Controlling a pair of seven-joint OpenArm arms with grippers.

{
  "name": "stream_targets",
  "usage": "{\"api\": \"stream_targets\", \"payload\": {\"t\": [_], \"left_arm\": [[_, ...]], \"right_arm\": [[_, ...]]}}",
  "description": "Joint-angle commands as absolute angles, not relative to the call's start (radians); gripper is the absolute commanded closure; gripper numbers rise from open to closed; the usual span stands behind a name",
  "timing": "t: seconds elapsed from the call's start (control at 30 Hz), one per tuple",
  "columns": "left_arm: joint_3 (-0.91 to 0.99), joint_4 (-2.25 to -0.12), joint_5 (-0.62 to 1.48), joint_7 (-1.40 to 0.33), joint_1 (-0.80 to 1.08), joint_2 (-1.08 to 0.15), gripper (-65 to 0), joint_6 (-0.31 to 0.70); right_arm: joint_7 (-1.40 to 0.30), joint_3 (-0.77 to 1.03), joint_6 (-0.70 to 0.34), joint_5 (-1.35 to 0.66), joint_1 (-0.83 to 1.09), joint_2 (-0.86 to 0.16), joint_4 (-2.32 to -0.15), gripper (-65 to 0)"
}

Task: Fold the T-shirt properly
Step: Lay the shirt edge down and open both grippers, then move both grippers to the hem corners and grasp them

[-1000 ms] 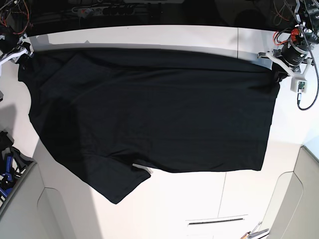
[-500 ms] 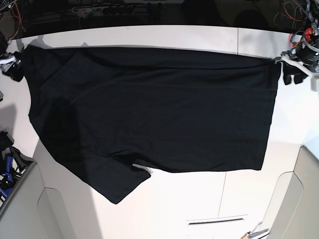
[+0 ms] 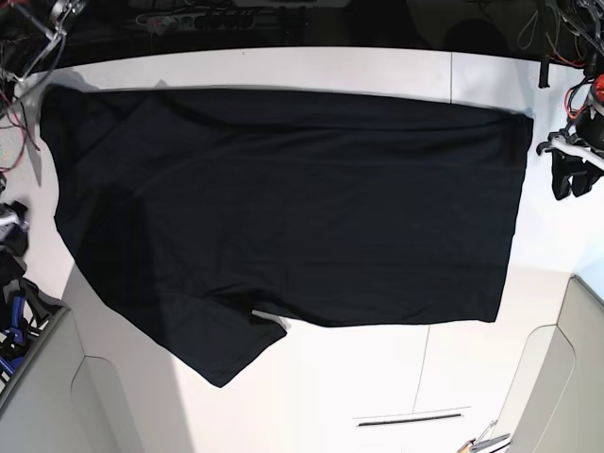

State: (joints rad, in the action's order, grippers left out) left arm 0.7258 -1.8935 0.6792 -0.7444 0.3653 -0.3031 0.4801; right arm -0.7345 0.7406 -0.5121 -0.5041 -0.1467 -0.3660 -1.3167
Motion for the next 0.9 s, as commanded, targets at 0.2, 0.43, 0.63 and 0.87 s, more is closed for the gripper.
{"api": "stream_targets", "payload": {"t": [0.2, 0.43, 0.63, 0.87], "left_arm": [[0.731, -1.910, 0.691, -0.722, 0.363, -0.333, -29.1, 0.484], [0.731, -1.909, 0.692, -0.702, 0.363, -0.333, -35.1, 0.484], [0.731, -1.852, 0.666, -0.670, 0.305, -0.334, -35.1, 0.484], [0.619, -1.549, 0.648, -0.659, 0.120, -0.416, -35.1, 0.484]], "right_arm": [[-0.524, 0.580, -0.484, -0.393, -0.374, -0.402, -0.991, -29.3], [-0.430, 0.500, -0.456, -0.276, -0.520, -0.401, -0.731, -29.3], [-0.415, 0.488, -0.484, -0.276, -0.522, -0.398, -0.660, -29.3], [-0.416, 0.488, -0.513, -0.276, -0.518, -0.398, -0.654, -29.3]]}}
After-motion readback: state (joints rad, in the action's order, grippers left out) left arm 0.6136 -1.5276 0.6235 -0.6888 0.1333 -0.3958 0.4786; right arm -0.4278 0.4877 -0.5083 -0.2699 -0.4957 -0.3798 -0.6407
